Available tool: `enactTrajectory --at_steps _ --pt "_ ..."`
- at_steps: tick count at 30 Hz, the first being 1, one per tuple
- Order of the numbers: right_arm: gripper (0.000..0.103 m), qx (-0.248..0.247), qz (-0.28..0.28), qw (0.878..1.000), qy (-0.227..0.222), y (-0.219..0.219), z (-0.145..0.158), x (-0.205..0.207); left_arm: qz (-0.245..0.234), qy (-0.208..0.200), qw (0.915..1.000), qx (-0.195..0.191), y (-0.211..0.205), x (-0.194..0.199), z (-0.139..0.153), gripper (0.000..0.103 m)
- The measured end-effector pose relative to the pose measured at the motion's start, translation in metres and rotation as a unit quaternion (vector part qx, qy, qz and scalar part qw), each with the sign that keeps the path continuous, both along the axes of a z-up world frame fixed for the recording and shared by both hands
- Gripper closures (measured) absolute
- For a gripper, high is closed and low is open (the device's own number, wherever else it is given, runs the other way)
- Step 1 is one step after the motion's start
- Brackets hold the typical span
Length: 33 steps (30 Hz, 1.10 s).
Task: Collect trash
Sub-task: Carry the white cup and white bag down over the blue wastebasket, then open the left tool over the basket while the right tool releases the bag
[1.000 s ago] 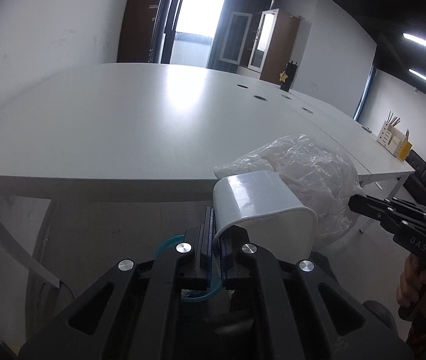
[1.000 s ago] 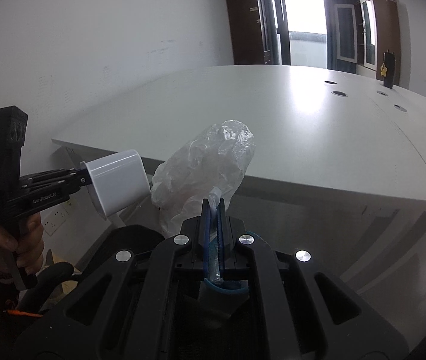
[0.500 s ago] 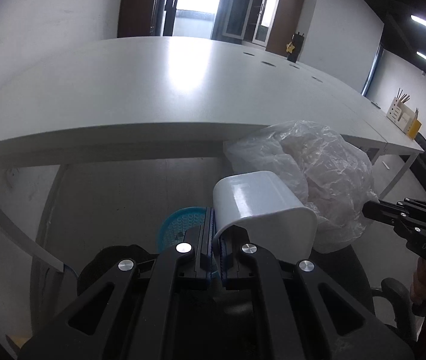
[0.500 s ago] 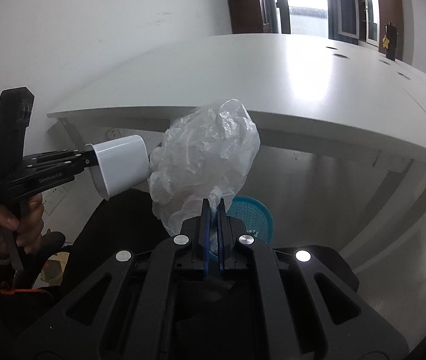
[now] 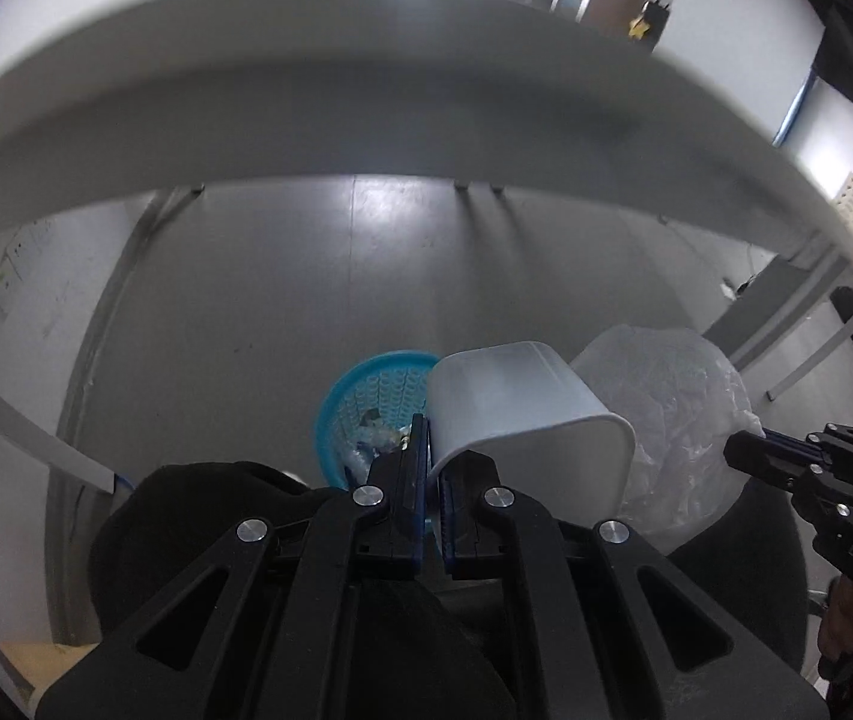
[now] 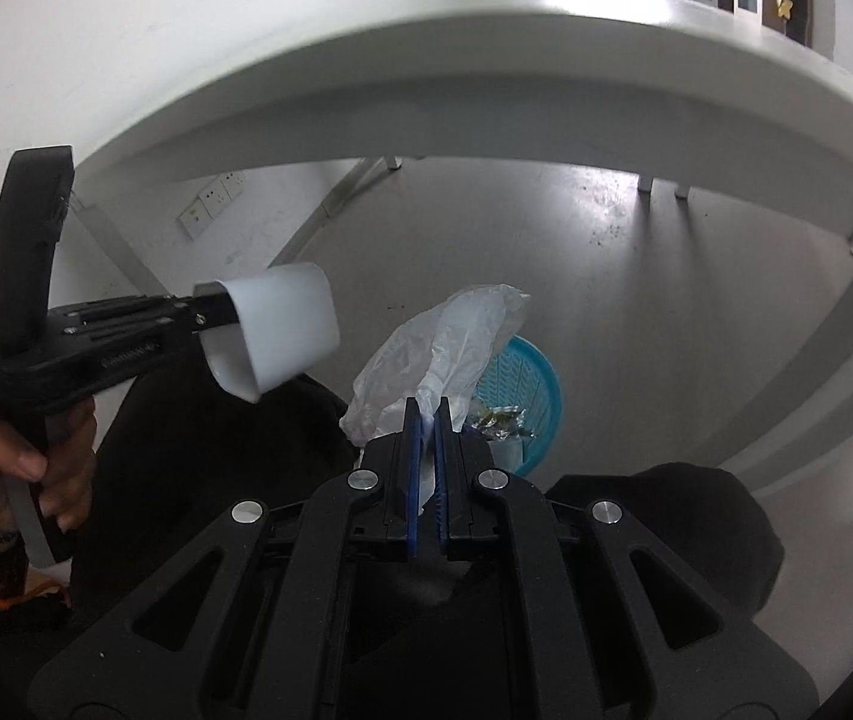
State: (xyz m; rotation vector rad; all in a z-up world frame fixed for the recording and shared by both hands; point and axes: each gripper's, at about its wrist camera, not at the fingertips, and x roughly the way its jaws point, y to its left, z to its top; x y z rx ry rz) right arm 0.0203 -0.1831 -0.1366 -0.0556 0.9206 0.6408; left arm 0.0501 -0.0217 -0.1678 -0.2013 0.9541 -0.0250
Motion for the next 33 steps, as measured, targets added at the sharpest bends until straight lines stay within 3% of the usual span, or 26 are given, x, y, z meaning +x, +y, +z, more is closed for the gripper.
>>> enactTrajectory --at_steps 7,18,19,21,22,24,33 --pt "0.100 -0.018 -0.009 1.000 0.021 0.024 -0.042 0.031 0.019 0.032 0.9991 0.021 -0.004 0.039 -0.038 0.100" --pt "0.099 -0.033 -0.035 0.996 0.081 0.047 -0.112 0.076 0.052 0.101 0.9933 0.024 -0.001 0.074 -0.095 0.100" --pt "0.099 -0.032 -0.034 0.995 0.084 0.050 -0.116 0.079 0.056 0.099 0.9933 0.019 0.000 0.078 -0.096 0.098" --pt "0.096 -0.032 -0.029 0.995 0.090 0.051 -0.123 0.086 0.061 0.096 0.9935 0.004 0.005 0.083 -0.100 0.068" --pt "0.084 -0.030 -0.029 0.995 0.092 0.051 -0.127 0.088 0.066 0.094 0.9934 -0.002 0.009 0.083 -0.101 0.054" --pt "0.064 -0.025 -0.037 0.995 0.095 0.049 -0.133 0.095 0.080 0.086 0.9931 -0.008 0.015 0.083 -0.100 0.056" --pt "0.064 -0.013 -0.046 0.993 0.111 0.043 -0.133 0.098 0.072 0.081 0.9941 0.005 0.009 0.079 -0.098 0.058"
